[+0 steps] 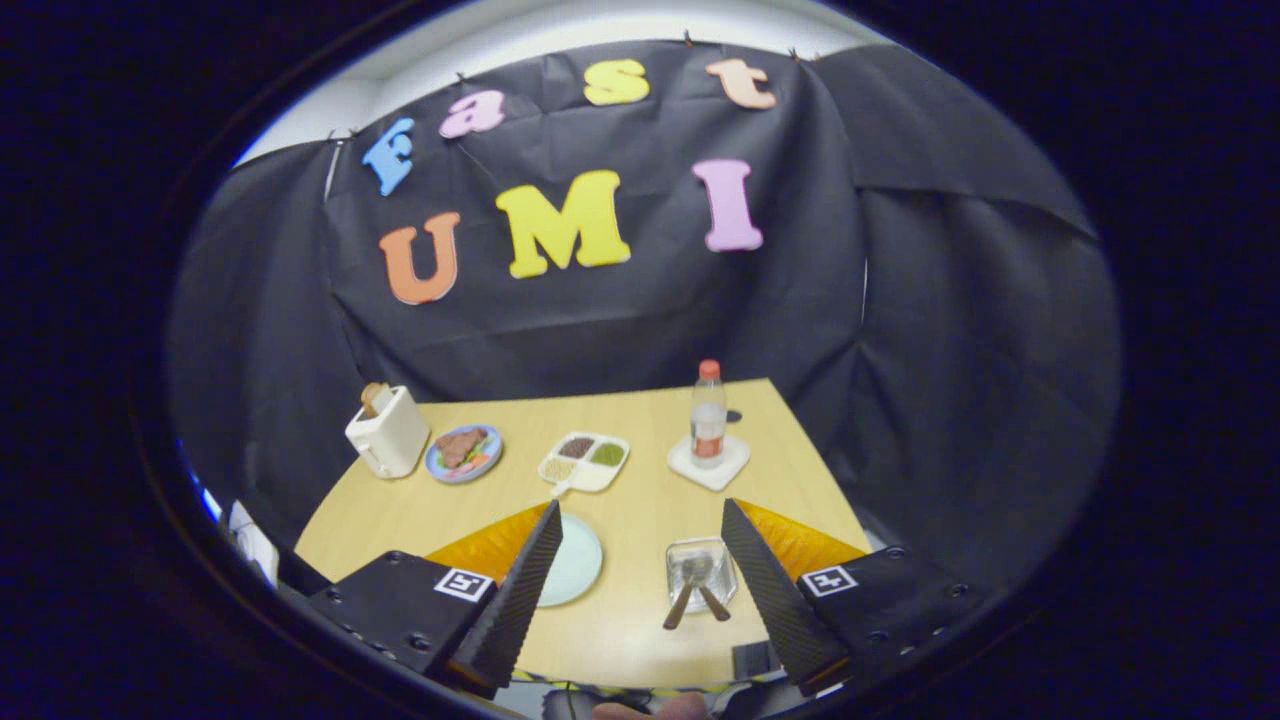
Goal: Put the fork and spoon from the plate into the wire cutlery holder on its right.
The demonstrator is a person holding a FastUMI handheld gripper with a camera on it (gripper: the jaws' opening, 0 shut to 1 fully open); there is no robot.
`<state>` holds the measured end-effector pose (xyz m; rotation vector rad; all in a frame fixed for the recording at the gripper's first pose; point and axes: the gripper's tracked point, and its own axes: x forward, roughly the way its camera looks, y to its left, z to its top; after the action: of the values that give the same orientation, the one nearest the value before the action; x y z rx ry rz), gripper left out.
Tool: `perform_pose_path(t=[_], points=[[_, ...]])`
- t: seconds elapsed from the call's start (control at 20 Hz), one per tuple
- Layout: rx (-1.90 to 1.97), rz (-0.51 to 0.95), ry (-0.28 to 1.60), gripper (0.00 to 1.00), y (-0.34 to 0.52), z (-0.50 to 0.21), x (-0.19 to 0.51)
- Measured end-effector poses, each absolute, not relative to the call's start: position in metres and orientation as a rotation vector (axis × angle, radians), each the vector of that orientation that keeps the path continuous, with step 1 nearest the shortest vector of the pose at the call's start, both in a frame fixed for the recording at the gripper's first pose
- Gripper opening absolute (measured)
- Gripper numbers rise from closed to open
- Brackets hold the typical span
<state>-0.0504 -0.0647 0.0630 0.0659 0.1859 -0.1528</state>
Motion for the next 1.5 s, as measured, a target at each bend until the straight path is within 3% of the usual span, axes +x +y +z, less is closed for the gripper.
perform_pose_path(t=[0.15,0.35,1.5], points=[[0.020,-0.131,-0.029,0.96,-0.046,0.091,-0.081],[0.011,-0.133,-0.177,0.96,-0.037,0.087,-0.101],[-0.014,-0.197,-0.244,0.96,-0.013,0.057,-0.090]])
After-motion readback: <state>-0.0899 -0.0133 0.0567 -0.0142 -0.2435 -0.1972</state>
